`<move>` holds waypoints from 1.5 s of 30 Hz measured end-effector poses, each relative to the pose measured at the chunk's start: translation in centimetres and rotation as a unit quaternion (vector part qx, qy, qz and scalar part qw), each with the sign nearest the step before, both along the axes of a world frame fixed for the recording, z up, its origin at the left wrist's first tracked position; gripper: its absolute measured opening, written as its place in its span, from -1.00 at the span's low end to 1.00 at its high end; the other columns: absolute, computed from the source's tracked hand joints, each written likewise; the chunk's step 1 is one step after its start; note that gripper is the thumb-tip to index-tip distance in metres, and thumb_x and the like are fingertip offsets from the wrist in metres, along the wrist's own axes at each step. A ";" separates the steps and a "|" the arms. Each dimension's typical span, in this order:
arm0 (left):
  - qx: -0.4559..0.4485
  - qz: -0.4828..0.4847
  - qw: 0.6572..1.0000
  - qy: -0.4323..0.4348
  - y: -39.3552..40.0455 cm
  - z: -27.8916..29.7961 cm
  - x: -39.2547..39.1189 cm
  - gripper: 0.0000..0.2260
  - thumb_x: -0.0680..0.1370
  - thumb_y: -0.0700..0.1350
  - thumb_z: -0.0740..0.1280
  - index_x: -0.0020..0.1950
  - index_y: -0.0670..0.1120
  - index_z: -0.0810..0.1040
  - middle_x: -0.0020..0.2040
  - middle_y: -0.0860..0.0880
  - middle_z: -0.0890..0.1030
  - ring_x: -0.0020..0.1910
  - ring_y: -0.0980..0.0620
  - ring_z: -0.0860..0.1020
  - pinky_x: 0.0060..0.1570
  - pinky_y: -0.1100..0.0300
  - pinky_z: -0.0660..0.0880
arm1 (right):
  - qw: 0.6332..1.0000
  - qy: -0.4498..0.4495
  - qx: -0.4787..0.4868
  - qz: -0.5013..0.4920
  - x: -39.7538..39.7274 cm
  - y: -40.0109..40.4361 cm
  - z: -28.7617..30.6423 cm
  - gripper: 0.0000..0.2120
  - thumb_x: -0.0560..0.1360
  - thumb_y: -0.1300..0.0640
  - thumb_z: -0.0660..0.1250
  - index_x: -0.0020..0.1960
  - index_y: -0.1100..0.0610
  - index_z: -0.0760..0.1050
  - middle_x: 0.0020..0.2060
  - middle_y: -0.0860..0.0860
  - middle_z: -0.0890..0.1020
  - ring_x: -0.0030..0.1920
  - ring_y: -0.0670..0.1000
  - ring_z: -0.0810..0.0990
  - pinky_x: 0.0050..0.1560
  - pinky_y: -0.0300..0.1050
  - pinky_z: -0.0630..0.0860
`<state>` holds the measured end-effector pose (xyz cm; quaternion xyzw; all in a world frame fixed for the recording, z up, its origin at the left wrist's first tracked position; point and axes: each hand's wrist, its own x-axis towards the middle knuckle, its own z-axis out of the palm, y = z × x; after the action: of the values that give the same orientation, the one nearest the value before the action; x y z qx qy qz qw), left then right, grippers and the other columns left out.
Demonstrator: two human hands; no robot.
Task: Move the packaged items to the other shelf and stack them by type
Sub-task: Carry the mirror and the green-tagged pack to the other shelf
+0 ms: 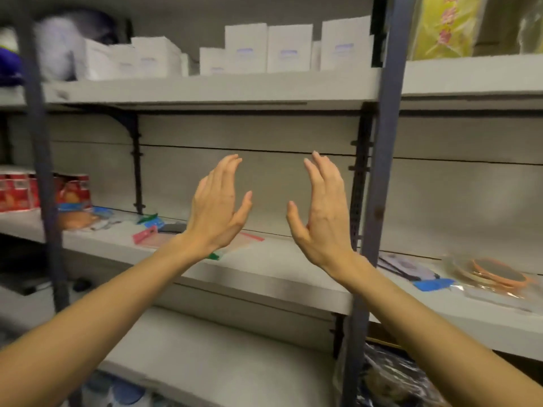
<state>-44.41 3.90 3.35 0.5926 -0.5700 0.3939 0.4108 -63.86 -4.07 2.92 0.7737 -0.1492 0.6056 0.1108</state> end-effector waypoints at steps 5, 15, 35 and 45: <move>0.060 0.098 0.992 0.043 3.1 -2.5 8.8 -0.42 0.64 0.06 0.23 0.57 -0.16 0.18 0.51 -0.14 0.34 0.40 -0.12 0.41 0.33 -0.06 0.39 | 0.997 0.054 0.052 -0.003 9.8 0.2 -1.3 -0.36 0.57 0.03 0.27 0.57 0.21 0.19 0.56 0.13 0.25 0.59 0.13 0.12 0.59 -0.12 -0.07; 0.251 0.211 0.939 0.104 3.7 -7.9 26.1 -0.20 0.61 0.14 0.28 0.65 -0.15 -0.09 0.40 -0.20 0.47 0.18 -0.13 0.58 0.10 -0.04 0.57 | 0.971 0.217 0.099 0.007 27.4 -3.8 -4.9 -0.37 0.50 0.00 0.29 0.51 0.20 0.30 0.48 0.15 0.35 0.57 0.22 0.13 0.54 0.14 0.19; 0.425 0.337 0.814 0.206 -1.1 -8.5 56.6 -0.36 0.58 0.34 0.18 0.57 0.04 0.24 0.55 -0.15 0.26 0.52 -0.20 0.25 0.52 -0.16 0.19 | 0.866 0.452 0.209 0.041 56.3 -12.4 -6.1 -0.41 0.58 -0.08 0.28 0.52 0.14 0.27 0.44 0.14 0.40 0.45 0.18 0.29 0.41 0.07 0.31; 0.446 0.244 0.841 0.186 -3.3 -11.0 62.4 -0.22 0.45 0.50 0.14 0.52 0.04 0.32 0.40 -0.05 0.50 0.33 -0.12 0.47 0.33 -0.14 0.41 | 0.840 0.485 0.242 -0.005 67.0 -13.2 -7.5 -0.32 0.52 -0.24 0.30 0.51 0.10 0.29 0.42 0.11 0.42 0.42 0.16 0.35 0.41 0.10 0.35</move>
<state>17.95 0.63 -7.68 0.8936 -0.4342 0.0672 0.0916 3.13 -17.27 -4.54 0.9701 -0.2218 0.0965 -0.0191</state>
